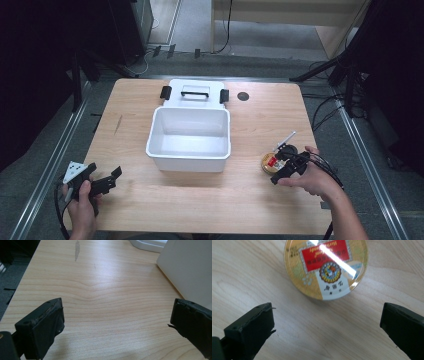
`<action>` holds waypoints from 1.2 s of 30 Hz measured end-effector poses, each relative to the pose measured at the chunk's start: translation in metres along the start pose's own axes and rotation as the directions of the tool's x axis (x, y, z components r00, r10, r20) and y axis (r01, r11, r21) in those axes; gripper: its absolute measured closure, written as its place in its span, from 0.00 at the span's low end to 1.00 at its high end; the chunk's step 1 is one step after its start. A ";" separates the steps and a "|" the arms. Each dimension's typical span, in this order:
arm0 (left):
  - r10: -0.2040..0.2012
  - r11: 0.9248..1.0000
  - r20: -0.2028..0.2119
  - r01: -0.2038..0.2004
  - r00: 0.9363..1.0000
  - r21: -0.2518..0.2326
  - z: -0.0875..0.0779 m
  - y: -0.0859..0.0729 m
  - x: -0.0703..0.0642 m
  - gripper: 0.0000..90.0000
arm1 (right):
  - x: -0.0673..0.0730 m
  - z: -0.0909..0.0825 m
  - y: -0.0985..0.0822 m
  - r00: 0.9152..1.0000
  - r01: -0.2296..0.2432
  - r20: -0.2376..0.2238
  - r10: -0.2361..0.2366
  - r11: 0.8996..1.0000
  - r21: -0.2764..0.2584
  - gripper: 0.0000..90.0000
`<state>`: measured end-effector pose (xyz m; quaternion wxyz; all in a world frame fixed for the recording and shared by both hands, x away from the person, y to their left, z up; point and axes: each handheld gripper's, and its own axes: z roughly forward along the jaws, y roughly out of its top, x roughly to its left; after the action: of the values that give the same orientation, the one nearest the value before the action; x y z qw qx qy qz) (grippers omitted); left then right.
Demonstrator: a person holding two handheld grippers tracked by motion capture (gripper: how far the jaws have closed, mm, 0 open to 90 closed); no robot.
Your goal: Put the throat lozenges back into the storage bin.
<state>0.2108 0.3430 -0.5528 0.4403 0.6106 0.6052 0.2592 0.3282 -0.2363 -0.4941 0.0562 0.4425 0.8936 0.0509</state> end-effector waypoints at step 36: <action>0.002 1.000 0.010 -0.002 1.000 0.008 0.001 0.000 0.000 0.00 | 0.004 0.018 0.044 0.999 -0.039 0.027 0.039 0.999 0.020 0.16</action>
<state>0.2117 0.3431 -0.5530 0.4408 0.6142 0.6032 0.2541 0.3635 -0.2057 -0.5057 0.0626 0.4609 0.8845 0.0372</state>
